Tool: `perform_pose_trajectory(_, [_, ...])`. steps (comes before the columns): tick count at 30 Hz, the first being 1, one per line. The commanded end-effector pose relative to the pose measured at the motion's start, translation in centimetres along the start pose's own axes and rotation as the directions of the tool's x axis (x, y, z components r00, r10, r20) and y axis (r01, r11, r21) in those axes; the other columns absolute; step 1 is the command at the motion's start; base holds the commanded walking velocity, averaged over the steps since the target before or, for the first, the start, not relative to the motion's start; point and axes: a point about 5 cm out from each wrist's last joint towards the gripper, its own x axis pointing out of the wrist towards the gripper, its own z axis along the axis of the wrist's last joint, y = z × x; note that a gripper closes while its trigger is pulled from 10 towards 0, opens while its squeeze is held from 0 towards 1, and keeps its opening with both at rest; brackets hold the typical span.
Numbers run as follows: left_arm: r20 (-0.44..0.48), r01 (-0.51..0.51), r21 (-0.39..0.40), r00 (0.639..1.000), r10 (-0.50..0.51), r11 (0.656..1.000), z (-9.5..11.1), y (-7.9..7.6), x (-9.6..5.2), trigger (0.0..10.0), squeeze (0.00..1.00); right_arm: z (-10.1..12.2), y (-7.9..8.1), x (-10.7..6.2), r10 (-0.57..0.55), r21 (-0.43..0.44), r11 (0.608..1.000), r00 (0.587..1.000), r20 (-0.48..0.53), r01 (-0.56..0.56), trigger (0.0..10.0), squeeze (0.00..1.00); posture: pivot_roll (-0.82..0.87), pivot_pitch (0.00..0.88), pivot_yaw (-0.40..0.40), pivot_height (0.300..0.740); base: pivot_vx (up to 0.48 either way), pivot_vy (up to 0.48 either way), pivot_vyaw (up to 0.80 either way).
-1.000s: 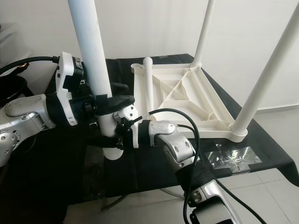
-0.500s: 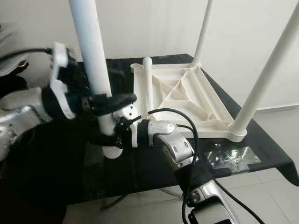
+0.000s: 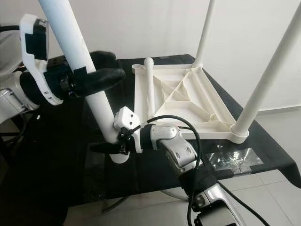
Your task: Building children table
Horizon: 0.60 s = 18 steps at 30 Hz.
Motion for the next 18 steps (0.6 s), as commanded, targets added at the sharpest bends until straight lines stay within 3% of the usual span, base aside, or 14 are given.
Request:
perform_pose_trajectory(1, [-0.012,-0.001,-0.017,1.000,0.001,1.000,-0.07,-0.08,-0.27,0.0,0.00,0.39,0.10,0.32,0.009,-0.039,0.999,1.000,0.009,-0.009,0.0,0.00,0.05,0.000,0.014,0.740,0.000,0.000,0.00])
perform_pose_trajectory(10, [0.019,0.002,-0.056,1.000,-0.001,0.998,0.18,-0.65,0.09,0.0,0.00,0.50,-0.14,0.45,-0.009,-0.065,0.998,1.000,0.012,0.010,0.0,0.00,0.05,0.000,0.015,0.740,0.000,0.000,0.00])
perform_pose_trajectory(11, [0.022,0.003,-0.058,1.000,-0.002,0.998,0.20,-0.64,0.23,0.0,0.00,0.57,-0.17,0.56,-0.013,-0.073,0.997,1.000,0.012,0.014,3.1,0.00,0.05,0.000,0.014,0.740,0.000,0.000,0.00])
perform_pose_trajectory(16, [0.024,0.004,-0.059,1.000,-0.003,0.998,0.22,-0.64,0.33,0.0,0.00,0.62,-0.19,0.64,-0.016,-0.078,0.997,1.000,0.011,0.017,3.1,0.00,0.05,0.000,0.014,0.740,0.000,0.000,0.00])
perform_pose_trajectory(17, [0.017,0.006,-0.054,1.000,-0.005,0.999,0.13,-0.60,0.44,0.0,0.00,0.77,-0.19,0.84,-0.015,-0.067,0.998,1.000,0.014,0.016,10.0,0.14,0.05,0.000,0.013,0.740,0.000,0.000,0.00])
perform_pose_trajectory(18, [0.009,0.008,-0.049,1.000,-0.007,0.999,-0.01,-0.55,0.52,0.0,0.00,0.94,-0.14,1.06,0.002,-0.053,0.999,1.000,0.014,-0.001,10.0,1.00,0.05,0.000,0.011,0.740,0.000,0.000,0.00])
